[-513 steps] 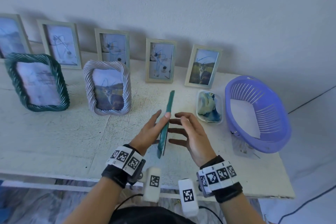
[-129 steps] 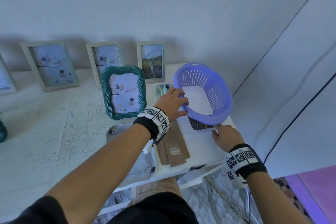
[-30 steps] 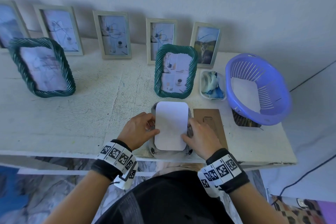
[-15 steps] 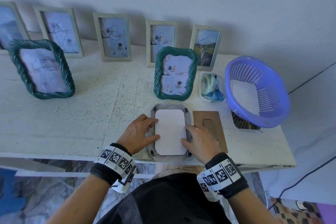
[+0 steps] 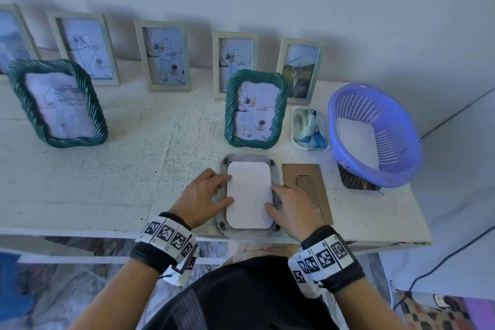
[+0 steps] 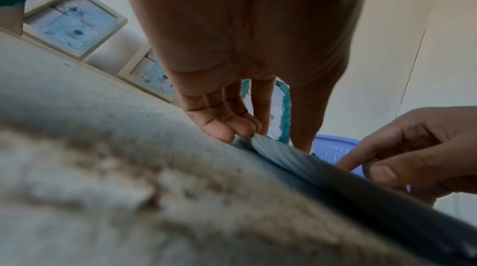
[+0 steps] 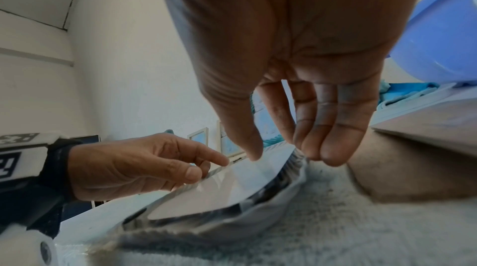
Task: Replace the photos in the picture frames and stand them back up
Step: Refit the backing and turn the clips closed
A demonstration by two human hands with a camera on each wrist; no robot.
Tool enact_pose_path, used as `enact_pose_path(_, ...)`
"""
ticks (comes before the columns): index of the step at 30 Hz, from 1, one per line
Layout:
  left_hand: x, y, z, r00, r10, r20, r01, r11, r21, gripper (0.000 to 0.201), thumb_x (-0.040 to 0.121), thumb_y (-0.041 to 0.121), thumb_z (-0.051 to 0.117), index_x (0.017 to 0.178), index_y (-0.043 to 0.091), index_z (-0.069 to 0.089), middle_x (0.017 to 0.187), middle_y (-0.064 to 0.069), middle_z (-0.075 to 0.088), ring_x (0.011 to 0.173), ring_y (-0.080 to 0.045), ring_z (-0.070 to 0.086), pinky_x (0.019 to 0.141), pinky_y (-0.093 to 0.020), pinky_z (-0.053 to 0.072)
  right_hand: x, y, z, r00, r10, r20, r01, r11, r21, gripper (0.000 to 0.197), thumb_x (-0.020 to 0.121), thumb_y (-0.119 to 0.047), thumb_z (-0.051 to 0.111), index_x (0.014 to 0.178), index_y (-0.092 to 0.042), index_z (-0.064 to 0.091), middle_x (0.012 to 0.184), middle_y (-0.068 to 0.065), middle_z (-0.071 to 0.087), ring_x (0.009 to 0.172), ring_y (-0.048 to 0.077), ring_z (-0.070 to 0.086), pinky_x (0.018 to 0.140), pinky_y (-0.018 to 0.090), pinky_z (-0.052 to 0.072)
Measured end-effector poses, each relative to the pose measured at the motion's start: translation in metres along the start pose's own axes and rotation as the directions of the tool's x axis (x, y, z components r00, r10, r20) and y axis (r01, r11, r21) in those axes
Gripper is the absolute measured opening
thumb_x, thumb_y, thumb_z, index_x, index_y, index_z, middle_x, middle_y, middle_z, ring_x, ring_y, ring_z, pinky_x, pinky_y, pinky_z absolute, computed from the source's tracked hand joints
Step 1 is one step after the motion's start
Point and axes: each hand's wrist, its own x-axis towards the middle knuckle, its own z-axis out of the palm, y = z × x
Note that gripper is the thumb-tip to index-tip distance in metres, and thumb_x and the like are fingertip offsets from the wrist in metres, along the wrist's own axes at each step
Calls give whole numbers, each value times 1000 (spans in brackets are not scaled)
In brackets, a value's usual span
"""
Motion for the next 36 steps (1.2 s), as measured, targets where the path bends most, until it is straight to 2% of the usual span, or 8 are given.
enact_pose_path(4,-4,0,-2,1000,10,1,-10,1000,-7,59,78,46,68,132,22,58,98,11,46,79,5,51,76,-21,47,-9,6,-6,996,-24,-88,23,1000,-13,14,91,-25,56,94,-12,59,84,-1,51,75,18,52,65,33,44)
enact_pose_path(9,-9,7,-1,1000,3,11,-3,1000,11,54,78,46,76,129,40,57,114,9,40,82,-4,54,75,-23,45,-30,19,-9,997,-71,10,71,994,-77,21,89,-33,57,76,-19,50,79,-6,49,69,15,52,64,32,46)
enact_pose_path(14,-9,9,2,1000,-14,27,12,997,80,53,73,49,79,122,37,64,116,9,38,84,-11,53,76,-25,43,-40,17,1,997,-63,32,68,977,-200,27,89,-43,56,84,-16,58,86,-2,54,78,17,54,69,35,48)
enact_pose_path(17,-8,9,1,999,-31,45,26,995,99,54,72,50,79,122,36,65,115,9,37,86,-11,54,77,-27,47,-43,13,5,995,-97,-23,88,964,-251,26,88,-39,58,84,-14,61,85,0,54,77,20,56,61,36,49)
enact_pose_path(21,-7,9,1,998,-32,58,26,994,104,66,62,70,63,120,38,65,114,10,38,86,-10,55,78,-30,50,-46,4,7,996,-84,1,79,941,-329,22,74,-33,76,71,-17,61,73,-4,53,59,14,56,45,23,30)
enact_pose_path(23,-7,10,0,997,-35,62,28,994,109,65,63,70,63,120,38,65,114,10,38,85,-9,54,78,-30,50,-43,-1,5,997,-77,-18,65,934,-351,27,63,-31,83,63,-18,59,66,-6,53,53,11,54,46,20,23)
enact_pose_path(28,-6,13,-2,995,-57,78,46,990,133,55,71,53,78,122,38,64,116,10,37,89,-8,50,81,-33,50,-41,3,7,999,-39,-5,36,969,-244,19,93,-33,53,94,-15,59,95,-2,57,87,16,60,62,23,29)
enact_pose_path(36,-6,16,-1,993,-89,79,75,984,163,54,72,54,76,123,39,63,117,10,37,93,-7,46,82,-32,48,-34,0,8,999,44,30,-37,979,-202,15,93,-26,50,87,-13,54,86,3,57,80,19,58,61,25,33)
